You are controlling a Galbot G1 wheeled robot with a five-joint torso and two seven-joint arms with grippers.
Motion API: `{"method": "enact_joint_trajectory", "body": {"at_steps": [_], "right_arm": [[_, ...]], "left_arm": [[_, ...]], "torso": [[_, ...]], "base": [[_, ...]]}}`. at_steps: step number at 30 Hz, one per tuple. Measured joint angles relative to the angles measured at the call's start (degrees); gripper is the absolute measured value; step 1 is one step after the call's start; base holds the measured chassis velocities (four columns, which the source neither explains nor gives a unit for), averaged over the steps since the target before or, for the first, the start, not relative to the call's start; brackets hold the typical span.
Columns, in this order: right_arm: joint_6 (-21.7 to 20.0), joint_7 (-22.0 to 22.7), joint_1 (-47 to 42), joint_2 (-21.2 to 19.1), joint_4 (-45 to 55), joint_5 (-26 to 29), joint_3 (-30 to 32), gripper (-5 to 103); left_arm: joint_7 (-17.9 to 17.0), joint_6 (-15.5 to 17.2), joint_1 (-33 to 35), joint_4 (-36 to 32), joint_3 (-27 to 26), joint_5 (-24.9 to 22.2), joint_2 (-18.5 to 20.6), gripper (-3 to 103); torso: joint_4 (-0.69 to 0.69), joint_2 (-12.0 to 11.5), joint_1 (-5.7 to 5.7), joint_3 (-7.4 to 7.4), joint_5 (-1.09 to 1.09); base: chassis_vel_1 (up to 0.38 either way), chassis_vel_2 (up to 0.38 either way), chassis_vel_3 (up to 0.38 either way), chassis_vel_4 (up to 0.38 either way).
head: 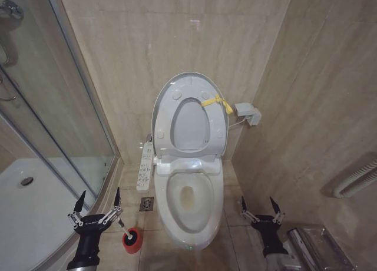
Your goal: Open the toilet lid, clean the toilet bowl with a toilet brush, close the toilet lid, and flush.
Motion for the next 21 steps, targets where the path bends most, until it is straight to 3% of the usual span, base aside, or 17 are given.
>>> {"method": "enact_joint_trajectory", "body": {"at_steps": [9, 21], "right_arm": [[0.79, 0.17, 3.86, 0.16, 1.88, 4.58, 0.22, 100], [1.75, -1.2, 7.1, 0.96, 0.76, 3.07, 0.62, 100]], "left_arm": [[0.0, 0.0, 0.0, 0.0, 0.0, 0.0, 0.0, 100], [0.0, 0.0, 0.0, 0.0, 0.0, 0.0, 0.0, 100]], "torso": [[-0.01, 0.0, 0.01, 0.0, -0.01], [-0.01, 0.0, 0.01, 0.0, -0.01]], "base": [[0.0, 0.0, 0.0, 0.0], [0.0, 0.0, 0.0, 0.0]]}}
